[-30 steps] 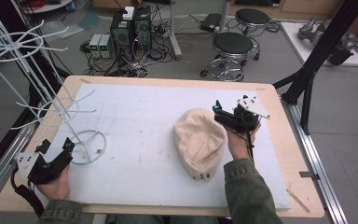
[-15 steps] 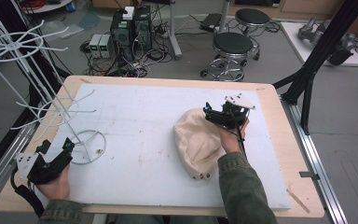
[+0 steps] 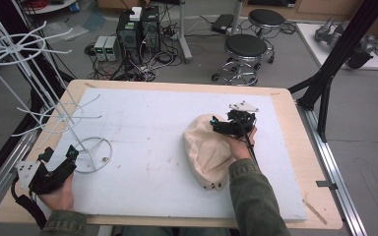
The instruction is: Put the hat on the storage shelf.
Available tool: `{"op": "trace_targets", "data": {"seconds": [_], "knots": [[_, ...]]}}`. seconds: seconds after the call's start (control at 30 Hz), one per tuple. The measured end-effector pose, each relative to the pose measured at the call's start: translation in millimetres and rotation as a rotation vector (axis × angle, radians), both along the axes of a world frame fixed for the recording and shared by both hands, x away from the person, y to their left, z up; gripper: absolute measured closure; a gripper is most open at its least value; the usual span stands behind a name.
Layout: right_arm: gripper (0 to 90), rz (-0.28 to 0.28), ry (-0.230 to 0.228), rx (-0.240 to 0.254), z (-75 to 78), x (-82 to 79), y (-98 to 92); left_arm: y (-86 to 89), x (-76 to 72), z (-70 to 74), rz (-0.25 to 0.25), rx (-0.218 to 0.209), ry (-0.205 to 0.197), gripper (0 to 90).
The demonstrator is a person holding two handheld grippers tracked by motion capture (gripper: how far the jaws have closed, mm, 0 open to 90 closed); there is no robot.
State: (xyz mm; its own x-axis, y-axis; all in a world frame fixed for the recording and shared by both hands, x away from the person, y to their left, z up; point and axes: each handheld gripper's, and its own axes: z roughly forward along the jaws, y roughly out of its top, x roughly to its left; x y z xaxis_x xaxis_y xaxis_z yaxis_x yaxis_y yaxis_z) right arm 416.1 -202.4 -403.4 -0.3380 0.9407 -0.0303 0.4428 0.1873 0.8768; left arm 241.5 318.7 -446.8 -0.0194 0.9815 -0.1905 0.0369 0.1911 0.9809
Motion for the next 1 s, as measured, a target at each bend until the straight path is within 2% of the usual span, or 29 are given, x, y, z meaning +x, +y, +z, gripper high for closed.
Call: {"op": "trace_targets", "data": {"seconds": [0.07, 0.1, 0.27, 0.3, 0.33, 0.37, 0.43, 0.67, 0.73, 0.8, 0.87, 0.9, 1.0], "knots": [[3.4, 0.0, 0.014, -0.006, -1.6, 0.8, 0.2, -0.1, 0.0, 0.0, -0.002, -0.001, 0.001, 23.8], [3.4, 0.006, 0.045, -0.029, -5.8, 2.7, 0.3, 0.3, -0.2, 0.1, -0.003, 0.0, 0.002, 23.8], [3.5, 0.021, 0.077, -0.053, -10.2, 4.6, 1.3, 0.9, 0.0, -0.1, -0.003, -0.001, 0.003, 23.8], [3.5, 0.035, 0.107, -0.064, -13.4, 5.2, 3.3, 1.0, 0.0, -0.1, -0.003, -0.002, 0.003, 23.8], [3.5, 0.035, 0.107, -0.064, -13.4, 5.2, 3.3, 1.0, 0.0, -0.1, -0.003, -0.002, 0.003, 23.8], [3.7, 0.048, 0.134, -0.086, -17.3, 6.4, 4.7, 0.7, -0.1, -0.1, -0.002, -0.005, 0.001, 23.8], [4.3, 0.057, 0.159, -0.112, -21.1, 7.7, 6.1, 0.7, -0.3, 0.1, -0.008, -0.01, 0.001, 23.8], [4.9, 0.059, 0.201, -0.128, -28.8, 12.6, 3.6, 0.3, -0.5, 0.2, -0.01, -0.01, 0.001, 23.8], [6.0, 0.077, 0.242, -0.149, -34.7, 15.8, 0.7, 0.4, -0.3, 0.1, -0.009, -0.01, 0.002, 23.8], [6.3, 0.085, 0.25, -0.169, -37.7, 16.7, 2.1, 0.3, 0.0, -0.2, -0.008, -0.011, 0.003, 23.8], [7.9, 0.094, 0.246, -0.179, -39.1, 17.2, 3.7, -0.1, -0.1, -0.1, -0.01, -0.012, 0.003, 23.8], [15.0, 0.124, 0.247, -0.177, -40.5, 18.1, 4.8, -0.4, -0.5, 0.2, -0.01, -0.011, 0.002, 23.8], [20.9, 0.137, 0.258, -0.154, -41.1, 18.8, 4.1, -0.3, -0.8, 0.3, -0.01, -0.012, 0.0, 23.8]]}}
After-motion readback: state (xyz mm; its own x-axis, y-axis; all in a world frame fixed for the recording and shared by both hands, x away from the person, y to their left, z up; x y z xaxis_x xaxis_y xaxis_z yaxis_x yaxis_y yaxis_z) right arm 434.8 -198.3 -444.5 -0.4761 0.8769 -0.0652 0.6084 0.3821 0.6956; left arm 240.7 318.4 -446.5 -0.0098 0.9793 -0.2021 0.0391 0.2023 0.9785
